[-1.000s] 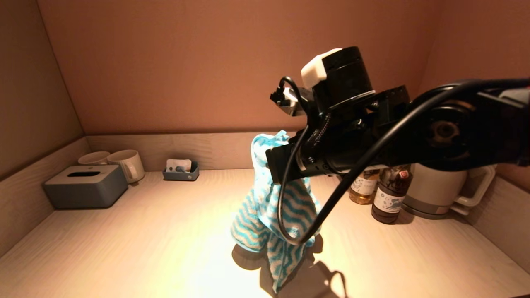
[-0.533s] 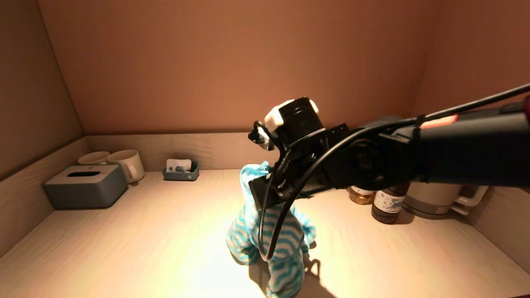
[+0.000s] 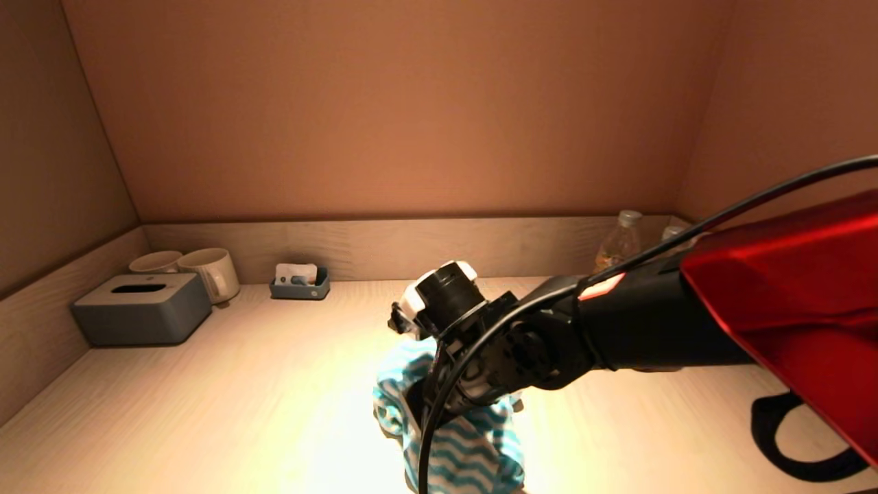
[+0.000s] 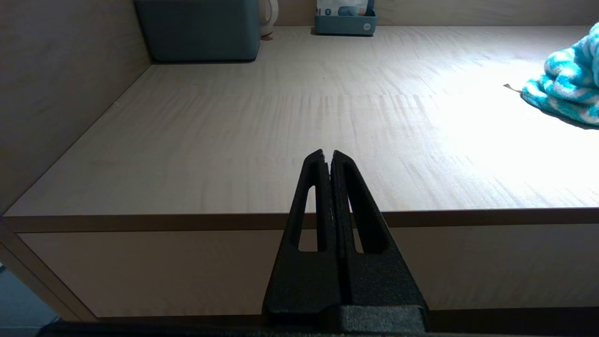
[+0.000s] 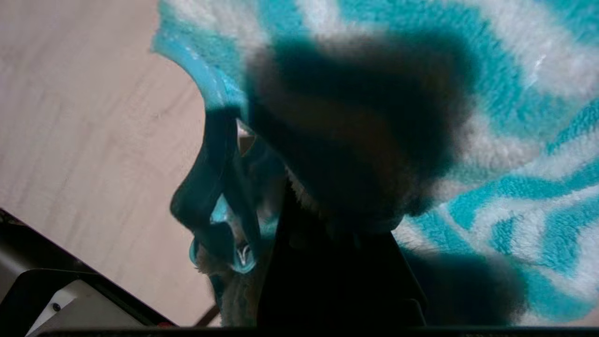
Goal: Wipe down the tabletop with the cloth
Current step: Sweep the stains on the table
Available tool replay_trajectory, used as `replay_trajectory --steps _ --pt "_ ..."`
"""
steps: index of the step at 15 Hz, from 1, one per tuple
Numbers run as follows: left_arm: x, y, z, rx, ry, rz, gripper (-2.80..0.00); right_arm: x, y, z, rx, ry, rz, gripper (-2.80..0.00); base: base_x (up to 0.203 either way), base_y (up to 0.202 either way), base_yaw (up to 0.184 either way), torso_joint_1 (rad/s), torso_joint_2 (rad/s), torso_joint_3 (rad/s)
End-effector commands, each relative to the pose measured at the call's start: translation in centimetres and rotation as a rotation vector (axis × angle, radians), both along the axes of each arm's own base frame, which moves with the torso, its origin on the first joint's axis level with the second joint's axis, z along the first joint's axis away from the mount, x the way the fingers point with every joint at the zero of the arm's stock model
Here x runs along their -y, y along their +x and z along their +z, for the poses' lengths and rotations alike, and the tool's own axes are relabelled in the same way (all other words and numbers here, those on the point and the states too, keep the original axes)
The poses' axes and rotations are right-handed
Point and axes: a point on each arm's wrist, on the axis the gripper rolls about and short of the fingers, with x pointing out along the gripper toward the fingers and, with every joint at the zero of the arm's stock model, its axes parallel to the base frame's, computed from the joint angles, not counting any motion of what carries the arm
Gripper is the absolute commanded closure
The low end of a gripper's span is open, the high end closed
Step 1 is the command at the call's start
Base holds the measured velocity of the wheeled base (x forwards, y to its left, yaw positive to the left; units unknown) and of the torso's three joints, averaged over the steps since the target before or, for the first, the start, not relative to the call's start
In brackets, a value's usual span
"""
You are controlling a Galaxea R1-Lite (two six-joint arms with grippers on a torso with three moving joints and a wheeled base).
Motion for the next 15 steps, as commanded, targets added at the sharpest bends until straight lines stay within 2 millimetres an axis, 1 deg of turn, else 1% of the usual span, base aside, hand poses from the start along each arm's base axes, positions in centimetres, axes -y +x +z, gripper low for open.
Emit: replay_trajectory --steps 1,3,4,6,8,9,11,13,15 --pt "0.0 0.0 0.0 0.0 -0.001 0.0 0.0 0.0 -0.7 -1.1 -0.035 -0.03 0.013 0.0 0.0 0.0 0.0 0.0 0.0 0.0" --pt "0.0 0.0 0.0 0.0 -0.002 0.0 0.0 -0.5 -1.7 -2.3 -0.066 -0.064 0.041 0.0 0.0 0.0 0.0 0.0 0.0 0.0" --pt "0.0 0.0 0.0 0.0 -0.001 0.0 0.0 -0.5 -1.8 -2.4 -0.068 -0.067 0.044 0.0 0.0 0.0 0.0 0.0 0.0 0.0" --pt "0.0 0.0 0.0 0.0 -0.001 0.0 0.0 -1.4 -3.0 -3.0 -0.081 -0.087 0.083 0.0 0.0 0.0 0.0 0.0 0.0 0.0" --pt "0.0 0.0 0.0 0.0 -0.001 0.0 0.0 -2.5 -3.5 -4.1 -0.097 -0.108 0.107 0.0 0.0 0.0 0.0 0.0 0.0 0.0" --pt "0.0 0.0 0.0 0.0 -0.001 0.0 0.0 -2.8 -3.5 -4.5 -0.092 -0.121 0.098 0.0 0.0 0.0 0.0 0.0 0.0 0.0" --pt "0.0 0.0 0.0 0.0 -0.001 0.0 0.0 -3.4 -2.8 -4.8 -0.044 -0.132 0.063 0.0 0.0 0.0 0.0 0.0 0.0 0.0" --pt "0.0 0.0 0.0 0.0 -0.001 0.0 0.0 -3.1 -1.6 -4.9 -0.017 -0.13 0.021 0.0 0.0 0.0 0.0 0.0 0.0 0.0" --pt "0.0 0.0 0.0 0.0 -0.001 0.0 0.0 -1.2 0.9 -4.7 -0.011 -0.122 -0.06 0.0 0.0 0.0 0.0 0.0 0.0 0.0"
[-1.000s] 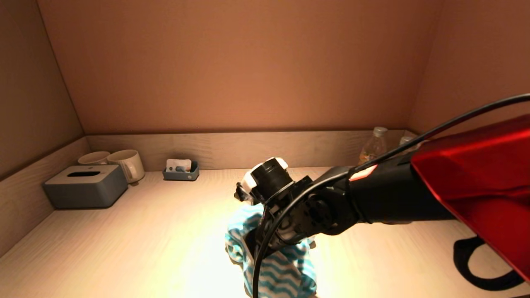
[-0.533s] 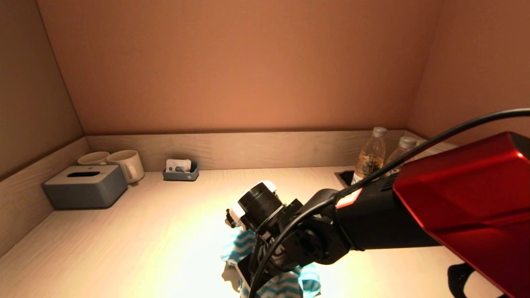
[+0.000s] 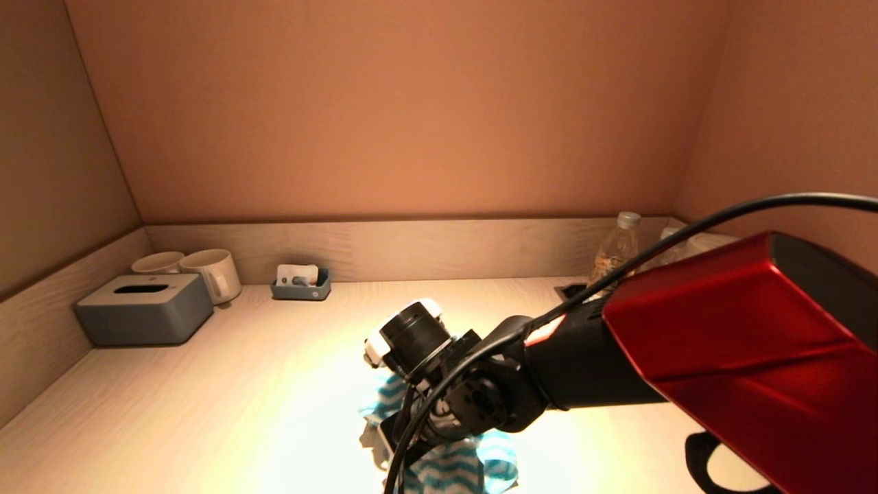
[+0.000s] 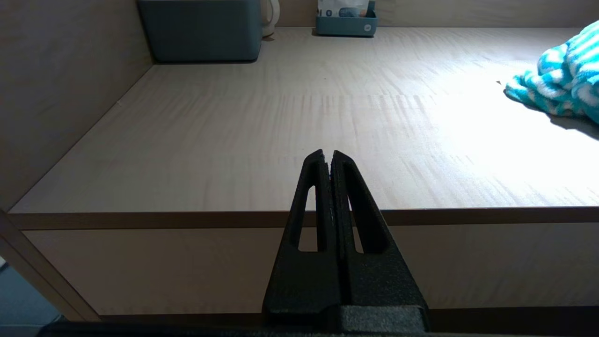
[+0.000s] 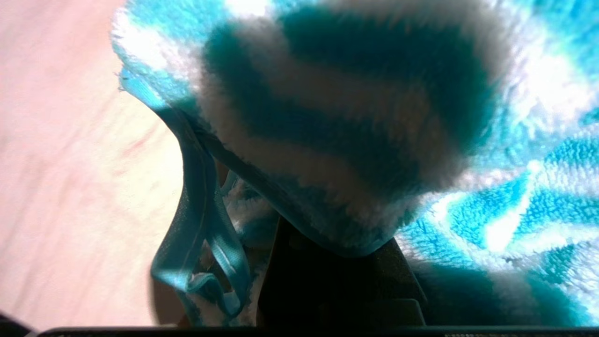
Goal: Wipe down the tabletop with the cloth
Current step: Sweep the stains on the table
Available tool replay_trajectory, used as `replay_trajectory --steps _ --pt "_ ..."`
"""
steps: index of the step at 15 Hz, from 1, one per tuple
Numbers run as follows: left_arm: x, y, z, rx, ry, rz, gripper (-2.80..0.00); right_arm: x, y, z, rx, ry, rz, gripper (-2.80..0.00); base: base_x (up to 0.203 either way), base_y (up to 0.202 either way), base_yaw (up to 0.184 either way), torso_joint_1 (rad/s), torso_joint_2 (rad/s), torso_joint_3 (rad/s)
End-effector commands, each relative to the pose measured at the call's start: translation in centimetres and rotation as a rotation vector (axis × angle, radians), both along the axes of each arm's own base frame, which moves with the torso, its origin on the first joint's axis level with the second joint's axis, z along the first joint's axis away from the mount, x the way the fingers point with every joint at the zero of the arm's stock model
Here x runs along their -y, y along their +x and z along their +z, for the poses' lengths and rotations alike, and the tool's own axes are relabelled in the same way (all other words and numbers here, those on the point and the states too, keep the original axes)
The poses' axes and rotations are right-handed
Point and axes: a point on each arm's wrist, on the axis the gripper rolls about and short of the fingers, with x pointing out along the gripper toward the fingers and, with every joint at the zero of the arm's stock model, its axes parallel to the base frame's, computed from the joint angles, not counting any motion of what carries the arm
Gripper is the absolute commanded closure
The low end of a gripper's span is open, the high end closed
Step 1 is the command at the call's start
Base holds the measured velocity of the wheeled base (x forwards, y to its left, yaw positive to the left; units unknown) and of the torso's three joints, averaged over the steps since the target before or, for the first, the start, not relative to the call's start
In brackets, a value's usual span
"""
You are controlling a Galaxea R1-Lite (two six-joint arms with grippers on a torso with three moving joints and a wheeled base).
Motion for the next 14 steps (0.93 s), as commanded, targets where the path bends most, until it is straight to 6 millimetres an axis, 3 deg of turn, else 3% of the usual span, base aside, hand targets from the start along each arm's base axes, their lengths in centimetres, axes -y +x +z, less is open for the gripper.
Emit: replay_trajectory --steps 1,5,8,11,12,14 --pt "0.0 0.0 0.0 0.0 0.0 0.0 0.0 1.7 2.0 -0.5 0.002 -0.02 -0.075 0.0 0.0 0.0 0.0 0.0 0.0 0.0" --pt "0.0 0.0 0.0 0.0 0.0 0.0 0.0 7.5 5.9 -0.2 0.006 -0.022 -0.257 0.0 0.0 0.0 0.0 0.0 0.0 0.0" --pt "0.0 0.0 0.0 0.0 0.0 0.0 0.0 11.5 7.7 0.3 0.021 -0.033 -0.374 0.0 0.0 0.0 0.0 0.0 0.0 0.0" --pt "0.0 0.0 0.0 0.0 0.0 0.0 0.0 12.7 6.6 0.6 0.004 -0.046 -0.389 0.0 0.0 0.0 0.0 0.0 0.0 0.0" --pt "0.0 0.0 0.0 0.0 0.0 0.0 0.0 12.8 5.1 0.1 -0.025 -0.069 -0.372 0.0 0.0 0.0 0.0 0.0 0.0 0.0" --pt "0.0 0.0 0.0 0.0 -0.001 0.0 0.0 10.6 1.4 -0.1 -0.05 -0.092 -0.258 0.0 0.0 0.0 0.0 0.0 0.0 0.0"
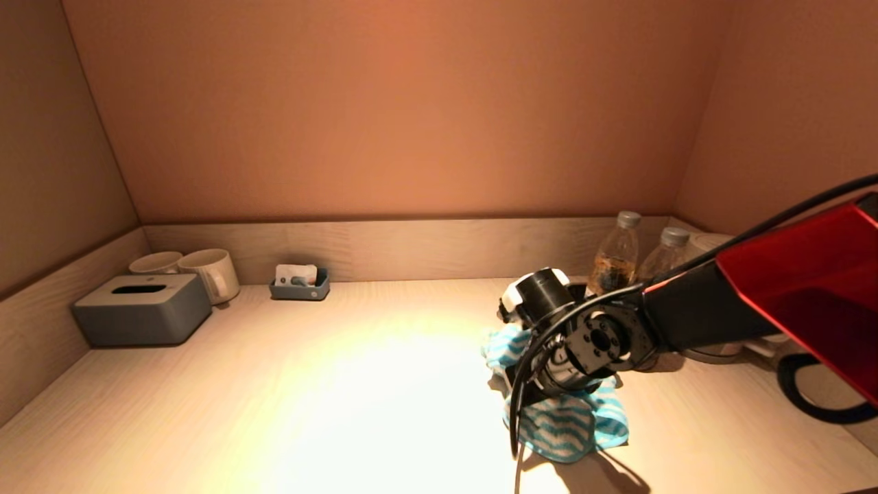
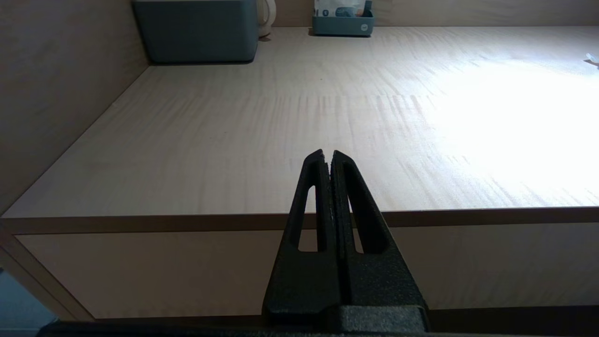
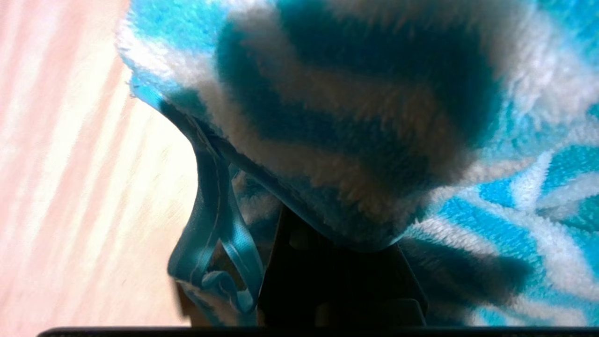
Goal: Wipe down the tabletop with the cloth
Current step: Sweep the stains on the table
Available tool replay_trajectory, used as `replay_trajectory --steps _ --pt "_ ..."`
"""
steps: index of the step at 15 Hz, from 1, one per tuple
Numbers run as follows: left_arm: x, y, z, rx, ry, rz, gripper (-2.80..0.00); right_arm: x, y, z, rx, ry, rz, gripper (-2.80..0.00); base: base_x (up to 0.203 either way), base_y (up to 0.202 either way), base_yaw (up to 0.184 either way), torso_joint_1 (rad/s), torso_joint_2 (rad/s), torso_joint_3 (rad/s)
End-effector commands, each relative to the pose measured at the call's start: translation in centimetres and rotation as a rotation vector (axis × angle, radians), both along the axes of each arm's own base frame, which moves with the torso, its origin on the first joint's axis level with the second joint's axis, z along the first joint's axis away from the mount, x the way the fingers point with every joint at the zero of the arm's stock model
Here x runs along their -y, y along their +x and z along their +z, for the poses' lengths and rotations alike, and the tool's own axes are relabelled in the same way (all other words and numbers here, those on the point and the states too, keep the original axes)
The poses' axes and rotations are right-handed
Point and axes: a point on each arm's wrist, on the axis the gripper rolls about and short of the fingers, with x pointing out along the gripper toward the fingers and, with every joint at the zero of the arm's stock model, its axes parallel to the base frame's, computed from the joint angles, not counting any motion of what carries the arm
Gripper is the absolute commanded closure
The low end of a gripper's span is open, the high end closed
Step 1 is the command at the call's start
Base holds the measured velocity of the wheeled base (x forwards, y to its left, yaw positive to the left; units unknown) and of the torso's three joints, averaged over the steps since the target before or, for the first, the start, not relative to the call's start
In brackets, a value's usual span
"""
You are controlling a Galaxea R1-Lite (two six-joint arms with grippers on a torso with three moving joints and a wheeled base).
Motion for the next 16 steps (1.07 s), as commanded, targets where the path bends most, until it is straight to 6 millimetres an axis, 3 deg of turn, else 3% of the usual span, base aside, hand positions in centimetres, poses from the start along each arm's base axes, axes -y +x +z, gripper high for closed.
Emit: replay_trajectory --steps 1,4,6,11,16 --pt "0.0 0.0 0.0 0.0 0.0 0.0 0.0 -2.0 -3.2 0.4 -0.016 0.005 0.107 0.0 0.0 0.0 0.0 0.0 0.0 0.0" --pt "0.0 0.0 0.0 0.0 0.0 0.0 0.0 -6.3 -6.9 0.6 -0.005 0.014 0.277 0.0 0.0 0.0 0.0 0.0 0.0 0.0" --pt "0.0 0.0 0.0 0.0 0.0 0.0 0.0 -9.2 -8.3 1.0 0.023 0.037 0.365 0.0 0.0 0.0 0.0 0.0 0.0 0.0" --pt "0.0 0.0 0.0 0.0 0.0 0.0 0.0 -14.7 -7.2 1.8 0.096 0.104 0.442 0.0 0.0 0.0 0.0 0.0 0.0 0.0" --pt "0.0 0.0 0.0 0.0 0.0 0.0 0.0 -18.9 -4.1 0.5 0.137 0.134 0.438 0.0 0.0 0.0 0.0 0.0 0.0 0.0"
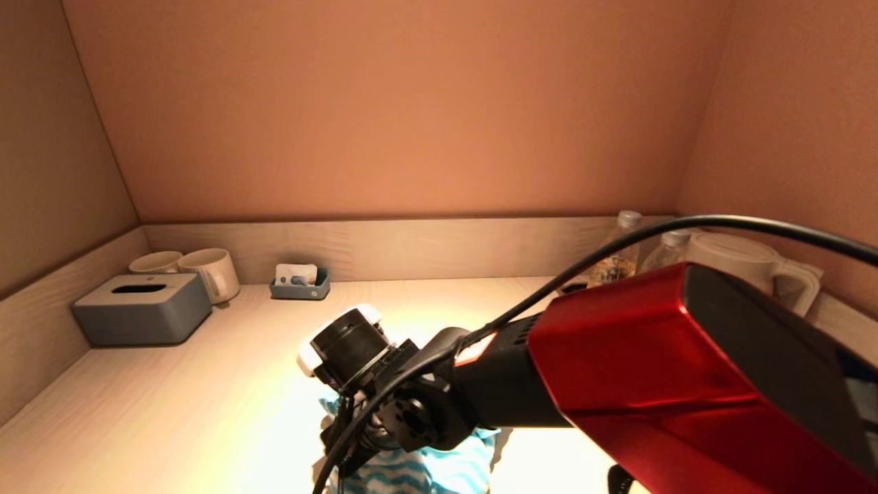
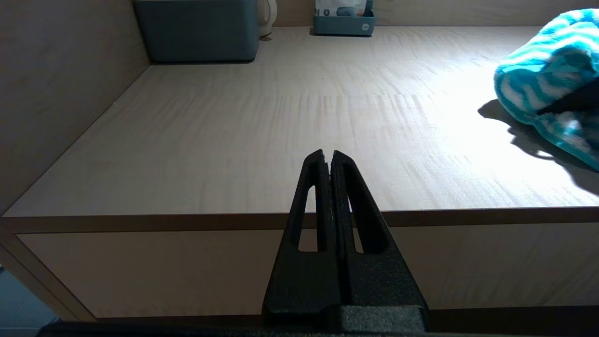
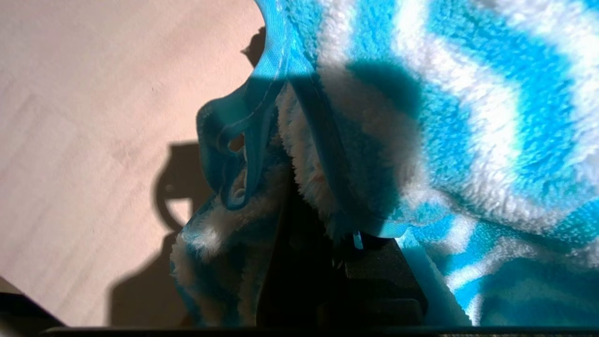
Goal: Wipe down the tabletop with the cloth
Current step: Sweep the stains on the table
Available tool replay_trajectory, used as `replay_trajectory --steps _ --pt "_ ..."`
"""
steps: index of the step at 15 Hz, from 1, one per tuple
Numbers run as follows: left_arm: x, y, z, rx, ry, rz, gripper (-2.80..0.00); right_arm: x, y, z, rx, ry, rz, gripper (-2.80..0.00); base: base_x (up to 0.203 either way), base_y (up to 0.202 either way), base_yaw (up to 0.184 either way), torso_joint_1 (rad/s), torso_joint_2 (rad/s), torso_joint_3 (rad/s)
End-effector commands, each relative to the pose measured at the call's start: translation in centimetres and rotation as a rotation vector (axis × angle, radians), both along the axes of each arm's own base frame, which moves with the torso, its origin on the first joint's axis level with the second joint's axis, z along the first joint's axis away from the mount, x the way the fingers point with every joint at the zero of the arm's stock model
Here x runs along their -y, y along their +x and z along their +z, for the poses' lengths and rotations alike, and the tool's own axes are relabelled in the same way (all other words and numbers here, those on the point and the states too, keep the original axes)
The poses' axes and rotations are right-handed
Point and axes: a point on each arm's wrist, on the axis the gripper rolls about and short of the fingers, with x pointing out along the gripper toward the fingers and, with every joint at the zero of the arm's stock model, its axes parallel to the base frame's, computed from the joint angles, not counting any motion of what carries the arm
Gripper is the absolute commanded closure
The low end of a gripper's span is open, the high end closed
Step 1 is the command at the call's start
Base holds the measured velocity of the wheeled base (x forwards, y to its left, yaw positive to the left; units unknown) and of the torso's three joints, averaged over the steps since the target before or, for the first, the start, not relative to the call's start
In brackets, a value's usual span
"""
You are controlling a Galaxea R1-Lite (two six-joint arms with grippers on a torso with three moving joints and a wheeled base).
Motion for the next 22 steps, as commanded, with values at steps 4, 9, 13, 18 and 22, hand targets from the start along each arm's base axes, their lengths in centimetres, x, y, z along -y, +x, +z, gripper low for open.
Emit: replay_trajectory --steps 4,9,13,18,22 --pt "0.0 0.0 0.0 0.0 0.0 0.0 0.0 0.5 6.8 -1.8 0.031 -0.037 -0.2 0.0 0.0 0.0 0.0 0.0 0.0 0.0" --pt "0.0 0.0 0.0 0.0 0.0 0.0 0.0 9.6 11.2 -0.8 -0.044 -0.076 -0.483 0.0 0.0 0.0 0.0 0.0 0.0 0.0" --pt "0.0 0.0 0.0 0.0 0.0 0.0 0.0 16.6 11.3 -1.2 -0.124 -0.131 -0.621 0.0 0.0 0.0 0.0 0.0 0.0 0.0" --pt "0.0 0.0 0.0 0.0 0.0 0.0 0.0 17.5 4.6 -0.3 -0.225 -0.16 -0.526 0.0 0.0 0.0 0.0 0.0 0.0 0.0" --pt "0.0 0.0 0.0 0.0 0.0 0.0 0.0 10.2 -1.5 0.5 -0.204 -0.156 -0.264 0.0 0.0 0.0 0.0 0.0 0.0 0.0"
